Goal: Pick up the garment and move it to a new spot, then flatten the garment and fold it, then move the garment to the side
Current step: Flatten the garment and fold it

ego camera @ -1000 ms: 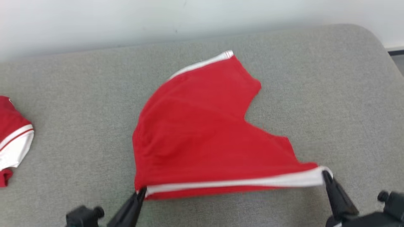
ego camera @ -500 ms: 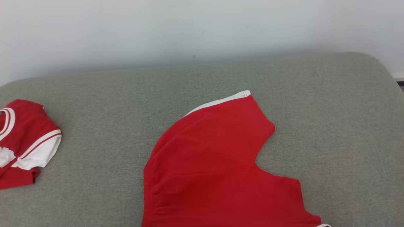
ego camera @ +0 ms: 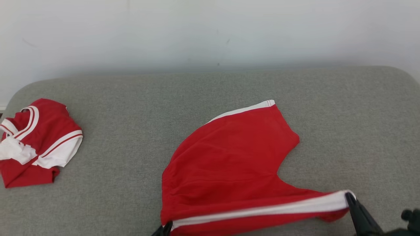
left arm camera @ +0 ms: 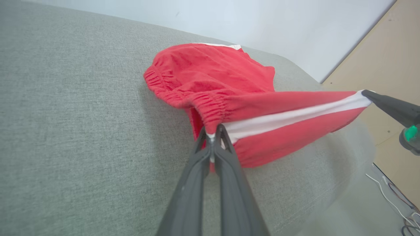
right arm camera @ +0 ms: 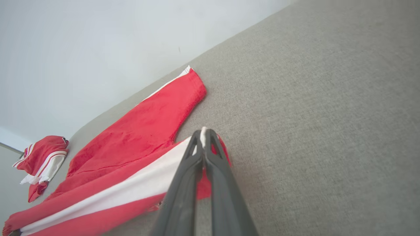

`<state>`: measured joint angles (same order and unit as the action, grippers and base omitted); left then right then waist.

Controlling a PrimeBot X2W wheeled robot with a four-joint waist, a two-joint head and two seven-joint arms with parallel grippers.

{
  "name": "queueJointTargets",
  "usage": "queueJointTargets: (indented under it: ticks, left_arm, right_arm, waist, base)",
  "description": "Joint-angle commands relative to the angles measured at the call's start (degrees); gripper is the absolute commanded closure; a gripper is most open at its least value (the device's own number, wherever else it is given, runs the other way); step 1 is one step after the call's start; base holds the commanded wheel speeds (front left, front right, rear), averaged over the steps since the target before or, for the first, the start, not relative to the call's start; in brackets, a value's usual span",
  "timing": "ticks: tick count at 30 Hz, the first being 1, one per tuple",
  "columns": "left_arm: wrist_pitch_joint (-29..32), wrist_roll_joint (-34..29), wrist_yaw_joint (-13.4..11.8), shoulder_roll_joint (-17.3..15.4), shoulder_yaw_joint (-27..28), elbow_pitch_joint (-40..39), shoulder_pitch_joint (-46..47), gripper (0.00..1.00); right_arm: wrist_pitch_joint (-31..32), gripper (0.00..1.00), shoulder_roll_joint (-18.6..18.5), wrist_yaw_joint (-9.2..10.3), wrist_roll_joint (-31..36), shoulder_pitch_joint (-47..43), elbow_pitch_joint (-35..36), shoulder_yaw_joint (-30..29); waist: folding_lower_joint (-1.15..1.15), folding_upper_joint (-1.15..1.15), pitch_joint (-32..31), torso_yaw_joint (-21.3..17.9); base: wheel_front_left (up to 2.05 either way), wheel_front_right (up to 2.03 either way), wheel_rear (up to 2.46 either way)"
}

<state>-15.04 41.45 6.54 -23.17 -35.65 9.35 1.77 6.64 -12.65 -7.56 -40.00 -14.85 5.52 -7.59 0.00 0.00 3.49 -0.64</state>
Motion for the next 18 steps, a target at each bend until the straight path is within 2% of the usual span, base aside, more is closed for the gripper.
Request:
queueJointTargets:
  ticks: [1,8,18]
  left_arm:
    - [-0.20,-0.63,0.14,0.39,0.01,0.22,1.75,1.00]
    - [-0.18,-0.61,0.71,1.77,-0.85,2.17,8.64,1.00]
    - [-0.19,1.06,0.89,4.13,1.08,8.65,19.17,1.00]
  right_arm:
    - [0.37,1.00,-1.16,0.11,-0.19,2.80,-0.43,0.31]
    - [2.42,1.00,-5.37,0.11,0.69,16.43,-5.74,3.32]
    - [2.33,1.00,-9.32,0.11,2.89,37.54,-22.29,8.90]
  waist:
    - [0.00,0.00,0.30,0.61]
    - [0.00,0.00,1.84,1.96]
    - [0.00,0.00,5.39,4.40]
  base:
    - [0.00,0.00,0.00]
    - [0.00,0.00,0.00]
    - [0.00,0.00,0.00]
